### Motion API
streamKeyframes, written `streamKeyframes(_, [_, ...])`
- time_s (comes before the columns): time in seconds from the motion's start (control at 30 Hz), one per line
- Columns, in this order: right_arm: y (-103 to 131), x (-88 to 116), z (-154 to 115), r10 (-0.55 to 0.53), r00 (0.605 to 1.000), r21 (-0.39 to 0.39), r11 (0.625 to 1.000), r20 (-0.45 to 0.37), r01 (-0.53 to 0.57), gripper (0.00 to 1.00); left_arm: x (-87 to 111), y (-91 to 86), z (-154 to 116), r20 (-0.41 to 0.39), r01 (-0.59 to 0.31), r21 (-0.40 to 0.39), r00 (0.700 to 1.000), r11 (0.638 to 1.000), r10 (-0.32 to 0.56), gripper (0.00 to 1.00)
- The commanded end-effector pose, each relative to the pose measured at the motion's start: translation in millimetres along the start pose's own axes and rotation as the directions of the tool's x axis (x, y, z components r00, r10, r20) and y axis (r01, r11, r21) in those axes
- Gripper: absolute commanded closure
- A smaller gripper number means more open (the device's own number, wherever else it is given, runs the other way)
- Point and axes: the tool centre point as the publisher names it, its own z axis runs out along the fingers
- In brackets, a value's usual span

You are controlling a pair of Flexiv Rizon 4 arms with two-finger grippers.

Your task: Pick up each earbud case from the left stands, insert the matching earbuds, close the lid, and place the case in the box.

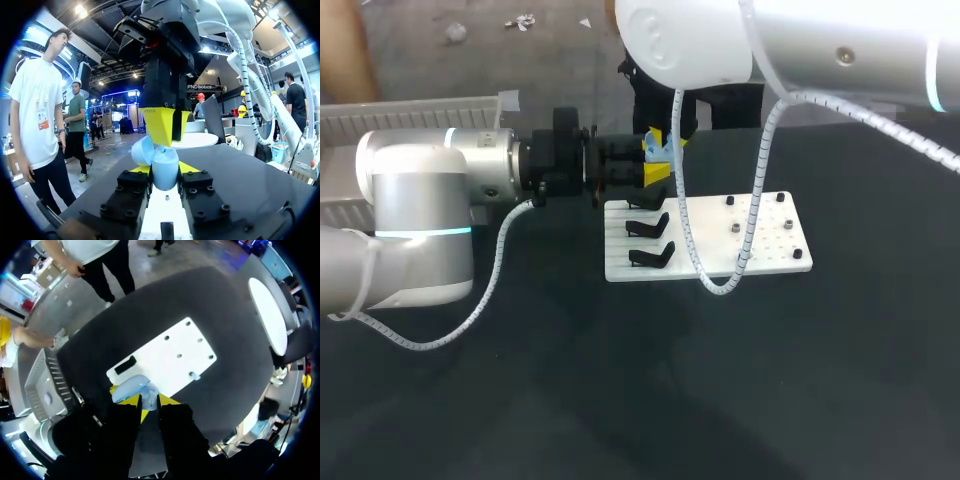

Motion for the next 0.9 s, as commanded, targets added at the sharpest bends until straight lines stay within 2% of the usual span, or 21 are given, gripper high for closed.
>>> streamKeyframes(0.03, [3.5, -2.0, 1.5, 0.000, 1.000, 0.008, 1.000, -0.006, 0.000, 1.00, 0.6, -2.0, 0.1, 0.004, -0.004, -0.006, 1.000, 1.000, 0.004, 1.00])
streamKeyframes(0.63, [2.1, -0.9, 8.0, 0.012, 1.000, 0.019, 1.000, -0.022, -0.012, 1.00, 0.6, -2.0, 0.1, 0.004, -0.004, -0.006, 1.000, 1.000, 0.004, 1.00])
streamKeyframes(0.67, [1.9, -0.7, 8.3, 0.012, 1.000, 0.020, 1.000, -0.024, -0.012, 0.88, 0.6, -2.0, 0.1, 0.004, -0.004, -0.006, 1.000, 1.000, 0.004, 1.00])
streamKeyframes(0.7, [1.8, -0.5, 8.5, 0.012, 1.000, 0.021, 1.000, -0.025, -0.012, 0.69, 0.6, -2.0, 0.1, 0.004, -0.004, -0.006, 1.000, 1.000, 0.004, 1.00])
streamKeyframes(0.73, [1.7, -0.4, 8.6, 0.012, 1.000, 0.021, 1.000, -0.026, -0.012, 0.61, 0.6, -2.0, 0.1, 0.004, -0.004, -0.006, 1.000, 1.000, 0.004, 1.00])
streamKeyframes(0.9, [0.0, 1.0, 6.4, 0.014, 1.000, 0.017, 1.000, -0.024, -0.013, 0.56, 0.6, -2.0, 0.1, 0.004, -0.004, -0.006, 1.000, 1.000, 0.004, 1.00])
